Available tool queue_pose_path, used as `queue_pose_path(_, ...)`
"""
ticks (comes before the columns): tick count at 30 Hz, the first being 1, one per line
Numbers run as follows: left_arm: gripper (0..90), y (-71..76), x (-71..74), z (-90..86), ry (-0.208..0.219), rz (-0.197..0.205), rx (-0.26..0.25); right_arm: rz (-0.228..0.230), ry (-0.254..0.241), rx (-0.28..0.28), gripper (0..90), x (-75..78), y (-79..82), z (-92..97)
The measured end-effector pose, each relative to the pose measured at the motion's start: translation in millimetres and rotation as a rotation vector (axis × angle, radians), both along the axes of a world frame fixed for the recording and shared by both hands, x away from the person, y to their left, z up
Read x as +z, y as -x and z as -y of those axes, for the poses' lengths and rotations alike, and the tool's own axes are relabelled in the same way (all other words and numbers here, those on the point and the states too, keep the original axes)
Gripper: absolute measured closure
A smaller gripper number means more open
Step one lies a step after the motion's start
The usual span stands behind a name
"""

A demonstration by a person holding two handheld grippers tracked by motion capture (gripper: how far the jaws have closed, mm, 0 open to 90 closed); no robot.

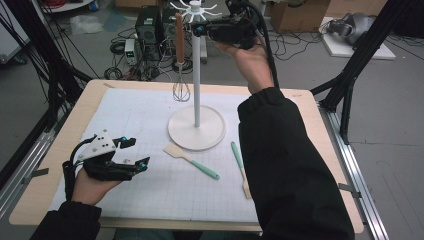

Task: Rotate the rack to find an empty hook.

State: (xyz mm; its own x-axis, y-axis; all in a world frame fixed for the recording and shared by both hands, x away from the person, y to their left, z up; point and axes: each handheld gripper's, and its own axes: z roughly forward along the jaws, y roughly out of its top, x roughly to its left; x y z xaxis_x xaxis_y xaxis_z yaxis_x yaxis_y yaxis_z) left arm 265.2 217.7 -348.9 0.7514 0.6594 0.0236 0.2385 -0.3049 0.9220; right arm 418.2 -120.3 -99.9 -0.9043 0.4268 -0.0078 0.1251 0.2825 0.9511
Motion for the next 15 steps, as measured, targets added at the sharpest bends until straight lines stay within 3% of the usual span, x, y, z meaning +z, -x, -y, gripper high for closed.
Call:
queue_pose_path(9,23.6,0.6,0.2,-0.5,-0.004,0.001,0.0,-0.004,-0.015,0.009,89.0,-5.7,8.1,10.9)
queue_pose_path(15,23.6,1.3,0.7,-2.6,0.005,0.001,0.006,-0.015,-0.025,0.009,83.6,-12.2,13.6,19.1)
